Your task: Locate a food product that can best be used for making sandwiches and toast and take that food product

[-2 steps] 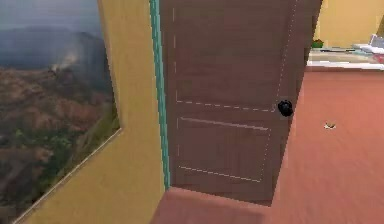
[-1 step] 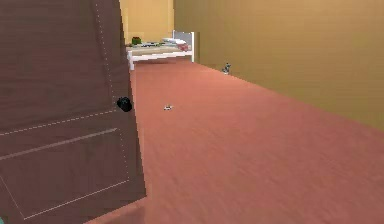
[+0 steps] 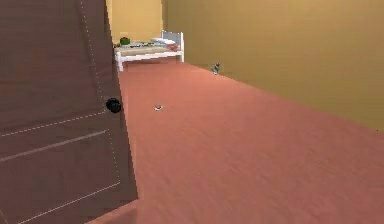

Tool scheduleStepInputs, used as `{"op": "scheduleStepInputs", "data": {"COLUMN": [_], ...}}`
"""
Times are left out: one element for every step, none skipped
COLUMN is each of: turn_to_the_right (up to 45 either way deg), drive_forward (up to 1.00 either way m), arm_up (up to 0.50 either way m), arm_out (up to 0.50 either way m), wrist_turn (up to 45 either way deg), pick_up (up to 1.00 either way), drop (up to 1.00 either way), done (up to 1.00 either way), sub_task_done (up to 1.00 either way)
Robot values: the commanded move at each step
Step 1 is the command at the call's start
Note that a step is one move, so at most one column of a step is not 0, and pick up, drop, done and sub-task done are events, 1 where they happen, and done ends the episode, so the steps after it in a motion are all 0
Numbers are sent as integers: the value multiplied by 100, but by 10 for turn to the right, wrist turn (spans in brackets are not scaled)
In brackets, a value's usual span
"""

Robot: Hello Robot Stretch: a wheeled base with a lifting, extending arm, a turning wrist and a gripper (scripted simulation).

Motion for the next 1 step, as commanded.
{"op": "scheduleStepInputs", "data": {"turn_to_the_right": [90], "drive_forward": [0], "arm_up": [0], "arm_out": [0], "wrist_turn": [0], "pick_up": [0], "drop": [0], "done": [0], "sub_task_done": [0]}}
